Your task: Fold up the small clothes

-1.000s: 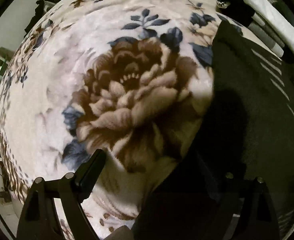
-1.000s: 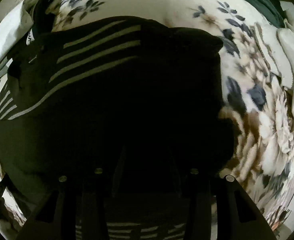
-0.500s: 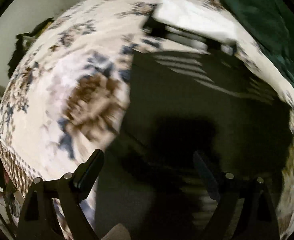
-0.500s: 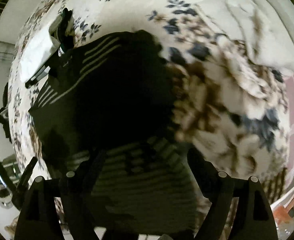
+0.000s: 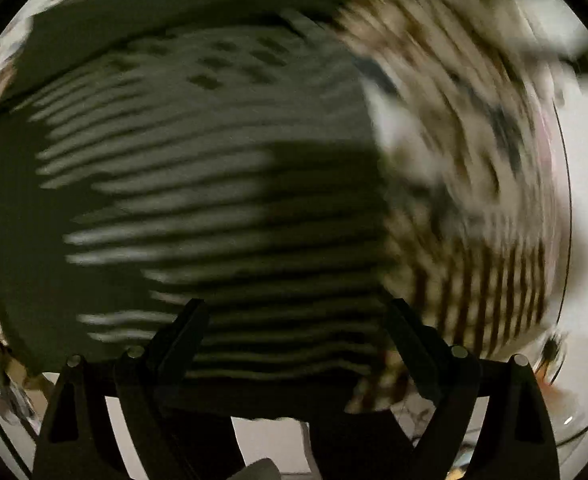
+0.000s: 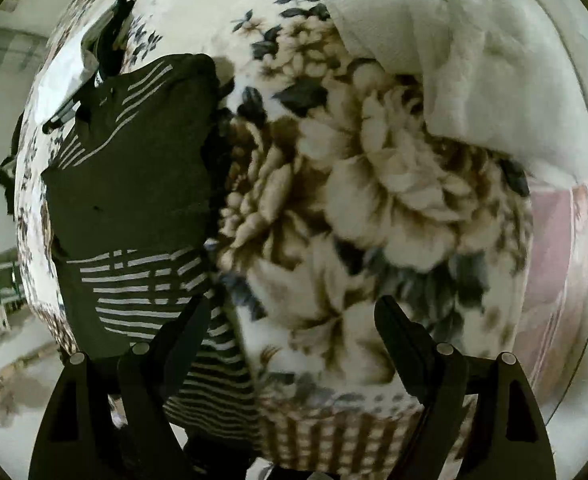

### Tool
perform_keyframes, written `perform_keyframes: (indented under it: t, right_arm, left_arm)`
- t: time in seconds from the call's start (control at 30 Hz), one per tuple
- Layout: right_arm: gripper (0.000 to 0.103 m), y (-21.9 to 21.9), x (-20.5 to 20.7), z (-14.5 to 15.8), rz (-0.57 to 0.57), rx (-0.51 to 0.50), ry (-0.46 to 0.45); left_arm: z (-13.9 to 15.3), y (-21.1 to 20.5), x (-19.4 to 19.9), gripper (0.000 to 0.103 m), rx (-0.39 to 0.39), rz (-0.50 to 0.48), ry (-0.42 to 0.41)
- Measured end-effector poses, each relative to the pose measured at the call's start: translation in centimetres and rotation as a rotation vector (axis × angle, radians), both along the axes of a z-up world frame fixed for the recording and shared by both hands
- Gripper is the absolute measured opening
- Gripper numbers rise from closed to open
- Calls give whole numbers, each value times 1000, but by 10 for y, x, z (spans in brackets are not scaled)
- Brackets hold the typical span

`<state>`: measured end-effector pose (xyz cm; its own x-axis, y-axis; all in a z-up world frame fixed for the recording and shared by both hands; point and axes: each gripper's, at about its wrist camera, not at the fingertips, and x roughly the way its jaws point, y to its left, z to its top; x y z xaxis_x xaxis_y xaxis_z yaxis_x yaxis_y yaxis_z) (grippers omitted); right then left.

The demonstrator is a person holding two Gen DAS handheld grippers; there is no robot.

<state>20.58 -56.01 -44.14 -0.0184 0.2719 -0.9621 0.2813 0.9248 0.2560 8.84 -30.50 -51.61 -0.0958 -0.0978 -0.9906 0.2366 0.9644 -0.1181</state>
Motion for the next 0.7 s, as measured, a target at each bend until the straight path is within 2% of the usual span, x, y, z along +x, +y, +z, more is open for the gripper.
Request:
perform_keyframes:
  t: [0.1, 0.13, 0.17, 0.2, 0.23, 0.27, 0.3, 0.37, 0.5, 0.63, 0.7]
  right_arm:
    - [85, -6, 12, -12, 16, 30, -15]
    - [85, -7, 17, -15, 13, 48, -22]
    - [85, -8, 24, -18, 8, 71, -30]
    - [85, -9, 33, -22, -1, 98, -39]
    - [85, -9, 41, -24, -12, 119, -47]
    - [85, -9, 56, -29, -24, 152, -62]
    - [85, -7, 65, -31, -29, 168, -71]
    - [85, -3, 93, -40, -41, 208, -95]
    - [85, 10, 153, -70, -89, 285, -98]
    - [84, 25, 193, -105, -116, 281, -35]
    - [55, 32, 202, -109, -118, 284, -38]
  left_arm:
    - [-40, -38, -23, 90, 59, -108, 37]
    - [-55, -48, -28, 90, 109, -146, 27]
    - [-63, -53, -30, 84, 136, -170, 4]
    - [-66, -55, -30, 74, 142, -176, -17]
    - [-65, -55, -29, 69, 136, -171, -51]
    - [-61, -54, -29, 52, 130, -168, -81]
    - [-57, -56, -30, 30, 128, -172, -104]
    - [-48, -55, -32, 11, 122, -176, -158]
    - [-35, -45, -33, 6, 64, -109, -167]
    - [-11, -31, -33, 4, 23, -35, -182]
    - [3, -21, -36, 4, 1, 5, -188]
